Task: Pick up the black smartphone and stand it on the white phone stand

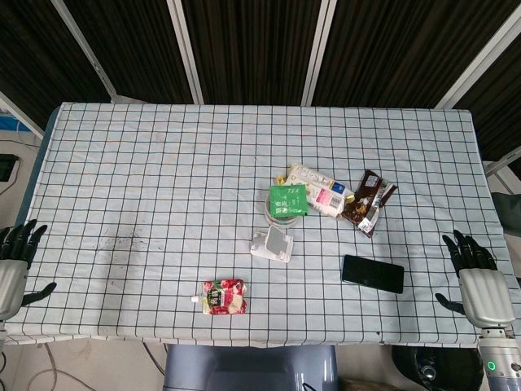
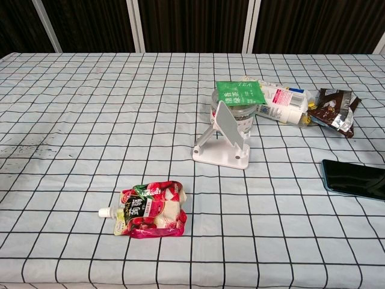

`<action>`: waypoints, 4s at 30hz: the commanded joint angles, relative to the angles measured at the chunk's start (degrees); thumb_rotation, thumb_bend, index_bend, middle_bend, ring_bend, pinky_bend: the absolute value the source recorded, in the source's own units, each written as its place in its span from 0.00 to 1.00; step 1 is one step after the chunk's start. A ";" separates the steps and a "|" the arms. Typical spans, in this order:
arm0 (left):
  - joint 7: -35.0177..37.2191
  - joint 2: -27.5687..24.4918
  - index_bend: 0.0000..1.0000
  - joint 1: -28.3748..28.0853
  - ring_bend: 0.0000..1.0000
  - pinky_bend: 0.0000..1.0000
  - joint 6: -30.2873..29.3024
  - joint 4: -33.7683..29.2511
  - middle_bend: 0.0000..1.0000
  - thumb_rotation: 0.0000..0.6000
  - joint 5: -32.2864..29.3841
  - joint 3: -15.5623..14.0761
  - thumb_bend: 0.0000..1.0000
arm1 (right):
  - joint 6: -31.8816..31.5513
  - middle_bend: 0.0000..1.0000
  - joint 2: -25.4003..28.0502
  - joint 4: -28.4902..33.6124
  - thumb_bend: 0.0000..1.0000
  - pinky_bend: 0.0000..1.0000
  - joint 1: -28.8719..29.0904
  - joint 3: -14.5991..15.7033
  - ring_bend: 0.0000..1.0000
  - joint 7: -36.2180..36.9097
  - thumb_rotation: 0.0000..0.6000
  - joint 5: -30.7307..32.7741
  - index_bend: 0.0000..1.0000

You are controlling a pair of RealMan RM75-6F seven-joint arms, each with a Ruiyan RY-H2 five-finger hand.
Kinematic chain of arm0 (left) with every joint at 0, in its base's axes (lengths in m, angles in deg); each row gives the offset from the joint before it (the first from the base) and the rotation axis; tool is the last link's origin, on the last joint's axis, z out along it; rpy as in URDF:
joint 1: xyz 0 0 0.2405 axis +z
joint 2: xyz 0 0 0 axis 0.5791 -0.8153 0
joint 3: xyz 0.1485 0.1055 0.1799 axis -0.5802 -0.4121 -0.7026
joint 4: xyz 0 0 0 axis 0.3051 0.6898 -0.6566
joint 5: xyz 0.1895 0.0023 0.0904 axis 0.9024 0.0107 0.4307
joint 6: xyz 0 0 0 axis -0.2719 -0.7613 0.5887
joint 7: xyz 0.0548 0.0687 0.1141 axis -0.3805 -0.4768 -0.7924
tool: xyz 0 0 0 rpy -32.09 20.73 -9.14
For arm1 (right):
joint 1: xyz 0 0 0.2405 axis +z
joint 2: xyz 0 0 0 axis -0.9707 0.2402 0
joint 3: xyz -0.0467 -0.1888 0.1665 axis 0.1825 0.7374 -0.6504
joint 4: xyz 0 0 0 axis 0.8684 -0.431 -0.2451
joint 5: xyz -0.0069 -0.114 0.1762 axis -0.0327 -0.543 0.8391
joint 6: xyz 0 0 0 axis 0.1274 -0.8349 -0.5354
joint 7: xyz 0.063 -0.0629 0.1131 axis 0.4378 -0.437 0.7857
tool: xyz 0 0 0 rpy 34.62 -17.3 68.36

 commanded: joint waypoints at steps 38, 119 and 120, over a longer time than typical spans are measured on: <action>0.60 0.49 0.00 -0.30 0.00 0.00 -0.78 0.05 0.00 1.00 1.80 -0.06 0.00 | 12.11 0.22 -4.89 13.47 0.21 0.15 8.06 -2.34 0.15 -16.52 1.00 11.03 0.21; 1.53 0.77 0.00 -0.51 0.00 0.00 -0.68 -0.18 0.00 1.00 0.72 0.51 0.00 | 14.02 0.31 -21.70 0.24 0.24 0.15 17.33 -2.67 0.20 -25.38 1.00 37.13 0.35; 1.54 0.77 0.00 -0.51 0.00 0.00 -0.67 -0.19 0.00 1.00 0.70 0.51 0.00 | 14.01 0.31 -21.75 0.17 0.24 0.15 17.36 -2.62 0.20 -25.40 1.00 37.13 0.35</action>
